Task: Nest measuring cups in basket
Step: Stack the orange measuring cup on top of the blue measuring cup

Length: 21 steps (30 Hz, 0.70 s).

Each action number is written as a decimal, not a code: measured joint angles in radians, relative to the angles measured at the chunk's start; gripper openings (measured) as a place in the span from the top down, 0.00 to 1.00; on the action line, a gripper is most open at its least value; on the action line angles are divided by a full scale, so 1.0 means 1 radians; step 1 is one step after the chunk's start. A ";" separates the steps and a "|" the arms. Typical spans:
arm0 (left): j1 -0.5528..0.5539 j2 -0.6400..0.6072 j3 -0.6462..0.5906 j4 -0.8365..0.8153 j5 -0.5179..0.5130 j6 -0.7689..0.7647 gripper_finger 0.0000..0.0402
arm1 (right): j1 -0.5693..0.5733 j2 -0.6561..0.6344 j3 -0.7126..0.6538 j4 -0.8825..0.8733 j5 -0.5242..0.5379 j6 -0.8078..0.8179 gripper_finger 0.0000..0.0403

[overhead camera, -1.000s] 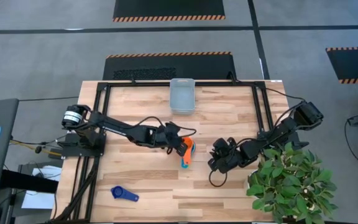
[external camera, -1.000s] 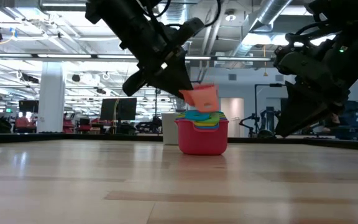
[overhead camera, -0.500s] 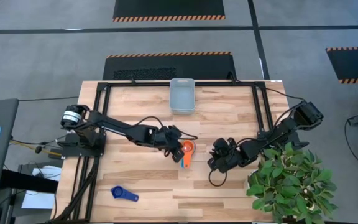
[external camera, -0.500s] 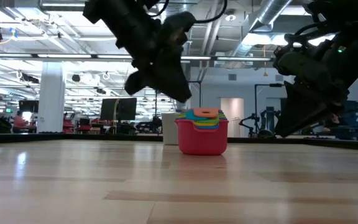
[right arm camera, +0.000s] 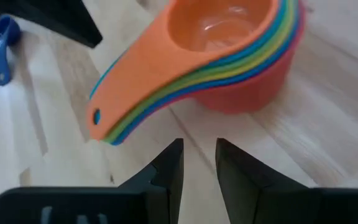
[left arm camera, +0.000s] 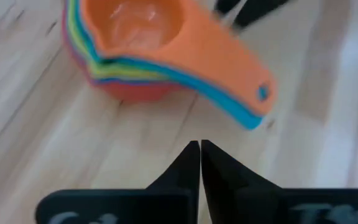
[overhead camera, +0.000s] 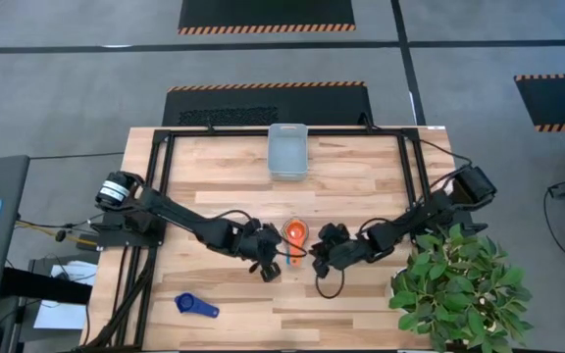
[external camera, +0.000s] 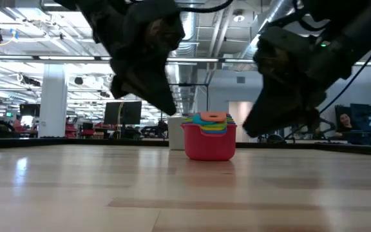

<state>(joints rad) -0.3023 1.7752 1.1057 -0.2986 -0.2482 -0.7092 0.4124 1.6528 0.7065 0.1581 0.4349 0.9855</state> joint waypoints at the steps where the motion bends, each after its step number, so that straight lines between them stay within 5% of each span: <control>1: 0.000 0.006 0.002 0.025 0.000 -0.002 1.00 | -0.005 0.021 0.016 0.002 -0.010 -0.004 0.71; 8: 0.003 0.010 0.001 0.061 -0.019 -0.011 0.99 | -0.016 0.133 0.135 0.008 -0.087 -0.065 0.71; 21: 0.004 0.010 0.000 0.059 -0.005 -0.020 0.99 | -0.015 0.125 0.183 -0.011 -0.100 -0.103 0.71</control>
<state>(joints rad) -0.2982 1.7851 1.1057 -0.2397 -0.2528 -0.7296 0.3973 1.7782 0.8898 0.1467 0.3347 0.8821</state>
